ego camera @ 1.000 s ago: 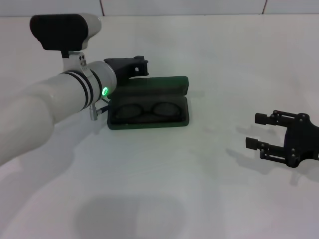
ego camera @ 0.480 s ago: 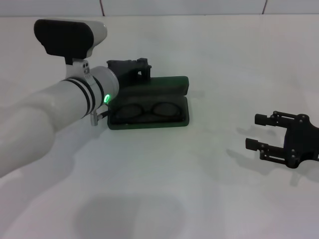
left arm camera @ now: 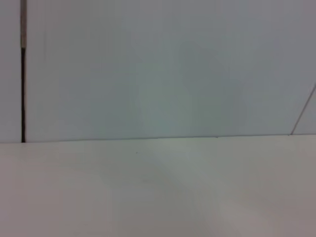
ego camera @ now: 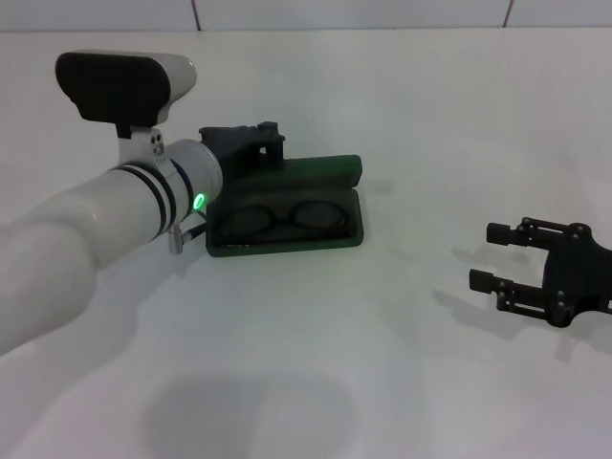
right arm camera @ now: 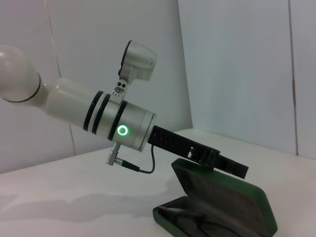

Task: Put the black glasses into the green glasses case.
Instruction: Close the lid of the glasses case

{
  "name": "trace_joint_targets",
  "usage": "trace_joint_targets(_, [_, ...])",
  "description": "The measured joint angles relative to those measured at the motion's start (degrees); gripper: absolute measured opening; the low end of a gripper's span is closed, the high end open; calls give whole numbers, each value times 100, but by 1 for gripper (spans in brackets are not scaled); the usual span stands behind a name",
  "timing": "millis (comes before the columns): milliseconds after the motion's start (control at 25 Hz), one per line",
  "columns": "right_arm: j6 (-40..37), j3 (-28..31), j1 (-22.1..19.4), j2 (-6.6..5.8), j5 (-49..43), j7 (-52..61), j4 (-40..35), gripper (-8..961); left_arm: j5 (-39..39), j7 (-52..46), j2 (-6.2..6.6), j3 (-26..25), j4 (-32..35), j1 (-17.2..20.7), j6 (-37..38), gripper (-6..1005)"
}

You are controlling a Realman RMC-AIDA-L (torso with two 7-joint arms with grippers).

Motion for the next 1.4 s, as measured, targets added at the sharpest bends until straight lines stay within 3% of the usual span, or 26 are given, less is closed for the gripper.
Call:
trace_joint_targets(800, [-16,12,-3,2,0,9,0,638,10,227,13,184,272,399,-16,94])
trace_joint_targets(1400, [-16,10,6,2,14,41,0,639,11,229,13,591,166,536,-534,97])
